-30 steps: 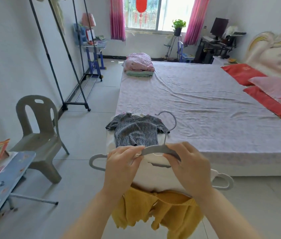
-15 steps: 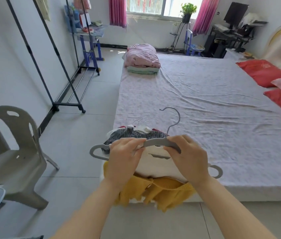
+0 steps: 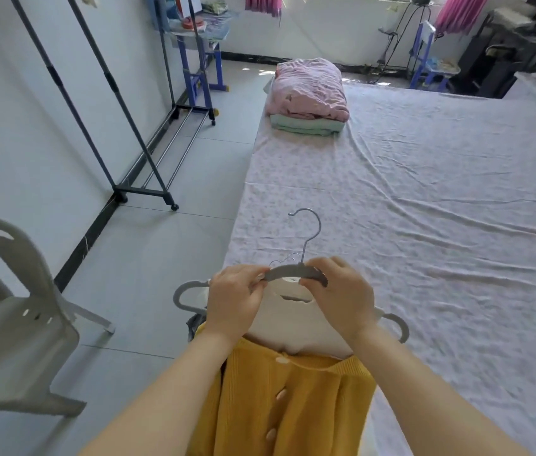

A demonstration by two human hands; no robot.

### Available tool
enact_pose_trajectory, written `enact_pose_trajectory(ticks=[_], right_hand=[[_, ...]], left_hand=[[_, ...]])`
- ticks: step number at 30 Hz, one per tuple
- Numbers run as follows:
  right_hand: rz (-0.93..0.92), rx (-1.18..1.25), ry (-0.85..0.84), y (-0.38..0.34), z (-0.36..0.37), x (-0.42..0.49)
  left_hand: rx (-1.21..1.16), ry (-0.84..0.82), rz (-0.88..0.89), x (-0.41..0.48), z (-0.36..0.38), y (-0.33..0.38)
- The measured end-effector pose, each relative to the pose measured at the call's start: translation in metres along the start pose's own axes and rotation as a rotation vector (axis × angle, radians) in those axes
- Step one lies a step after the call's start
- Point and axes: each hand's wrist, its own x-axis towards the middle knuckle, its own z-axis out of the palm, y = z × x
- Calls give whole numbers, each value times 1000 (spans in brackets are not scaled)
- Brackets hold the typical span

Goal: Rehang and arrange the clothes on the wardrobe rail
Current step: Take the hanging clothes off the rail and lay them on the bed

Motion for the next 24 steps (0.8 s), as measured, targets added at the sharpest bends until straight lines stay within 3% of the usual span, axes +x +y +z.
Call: enact_pose_trajectory(ticks=[3,5,11,17,24], right_hand=[[163,-38,-249,20,29,46],[160,-86,-385,30,45,62],[204,-93,-549,56,64,39],[341,-99,-600,70,54,-8],[604,-170,-439,52,24,-80]], left_hand=[[137,-158,-168,29,27,-14],[160,-254,-251,35,40,-23],[199,-455,-346,31,57,-38],[307,-638,-187,40,61,-30],[356,-854,219,40,58,5]])
